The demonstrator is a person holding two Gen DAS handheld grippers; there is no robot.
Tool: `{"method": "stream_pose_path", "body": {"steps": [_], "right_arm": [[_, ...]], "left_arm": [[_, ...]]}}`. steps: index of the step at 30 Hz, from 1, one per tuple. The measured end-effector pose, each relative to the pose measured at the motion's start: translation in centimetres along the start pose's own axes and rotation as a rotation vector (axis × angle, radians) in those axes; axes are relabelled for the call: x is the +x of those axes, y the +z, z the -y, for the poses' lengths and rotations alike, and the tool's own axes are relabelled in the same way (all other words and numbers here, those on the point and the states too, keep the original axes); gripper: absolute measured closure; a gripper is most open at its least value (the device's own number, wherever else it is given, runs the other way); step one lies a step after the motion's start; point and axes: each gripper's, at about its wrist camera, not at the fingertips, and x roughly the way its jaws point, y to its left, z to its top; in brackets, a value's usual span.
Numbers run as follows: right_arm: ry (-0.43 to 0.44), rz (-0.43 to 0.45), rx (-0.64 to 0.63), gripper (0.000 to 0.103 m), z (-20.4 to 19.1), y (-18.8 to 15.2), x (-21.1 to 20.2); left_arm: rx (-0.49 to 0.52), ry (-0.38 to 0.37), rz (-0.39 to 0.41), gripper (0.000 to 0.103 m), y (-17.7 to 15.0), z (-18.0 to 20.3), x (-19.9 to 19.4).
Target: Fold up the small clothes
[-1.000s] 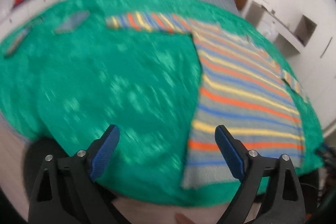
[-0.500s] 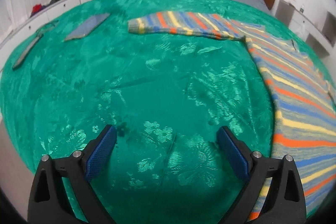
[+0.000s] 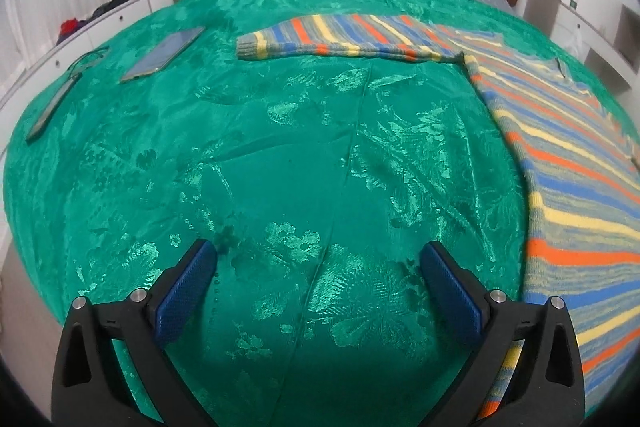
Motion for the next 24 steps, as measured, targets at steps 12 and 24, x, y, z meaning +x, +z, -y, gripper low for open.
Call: {"method": "stream_pose_path", "body": {"steps": [12, 24], "right_arm": [[-0.012, -0.015, -0.004, 0.018, -0.19, 0.03, 0.57], [-0.023, -0.02, -0.012, 0.014, -0.48, -0.11, 0.84]], "left_arm": [[0.006, -0.001, -0.002, 0.0, -0.16, 0.09, 0.11], [0.008, 0.002, -0.002, 0.0, -0.18, 0.03, 0.13]]}}
